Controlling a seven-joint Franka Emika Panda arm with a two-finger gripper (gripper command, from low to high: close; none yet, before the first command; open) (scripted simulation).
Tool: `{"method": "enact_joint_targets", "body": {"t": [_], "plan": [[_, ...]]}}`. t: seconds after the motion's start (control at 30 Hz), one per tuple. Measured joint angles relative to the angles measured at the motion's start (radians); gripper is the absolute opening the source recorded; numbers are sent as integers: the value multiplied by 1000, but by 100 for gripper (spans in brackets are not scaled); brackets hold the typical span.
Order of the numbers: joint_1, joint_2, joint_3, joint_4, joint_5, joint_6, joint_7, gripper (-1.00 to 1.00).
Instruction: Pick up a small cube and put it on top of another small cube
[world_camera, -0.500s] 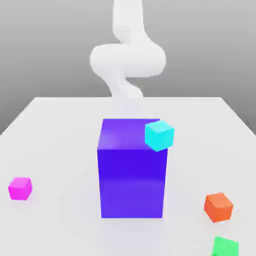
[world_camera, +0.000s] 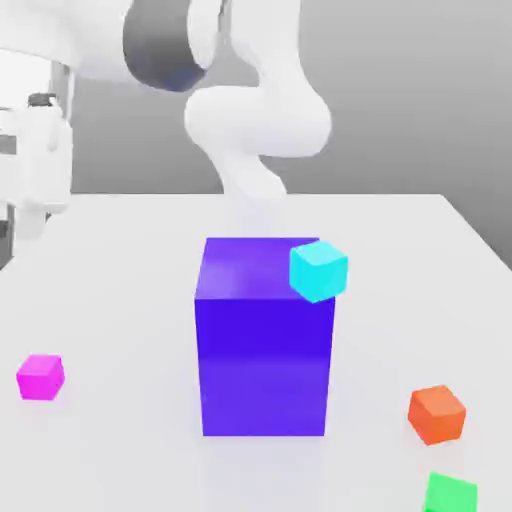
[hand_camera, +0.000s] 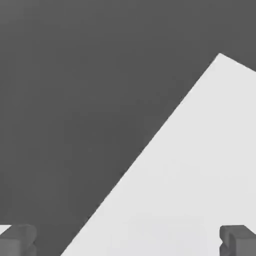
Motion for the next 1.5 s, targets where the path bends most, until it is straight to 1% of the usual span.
{"method": "enact_joint_targets", "body": {"t": [0.13, 0.27, 0.33, 0.47, 0.5, 0.73, 0.9, 0.93, 1.2, 1.5], "plan": [[-95, 147, -53, -50, 41, 74, 89, 0], [-166, 295, -75, -97, 126, 147, 144, 0], [-193, 369, -54, -95, 176, 197, 127, 0], [-259, 513, 24, -69, 250, 308, 77, 0], [-268, 533, 34, -64, 259, 323, 70, -100], [-268, 530, 34, -65, 255, 323, 73, -100], [-223, 372, -32, -99, 162, 199, 144, -100], [-212, 346, -31, -100, 140, 174, 155, -100], [40, 390, 200, 58, 11, 44, 104, -100], [278, 421, 416, 179, -83, -50, 45, -100]]}}
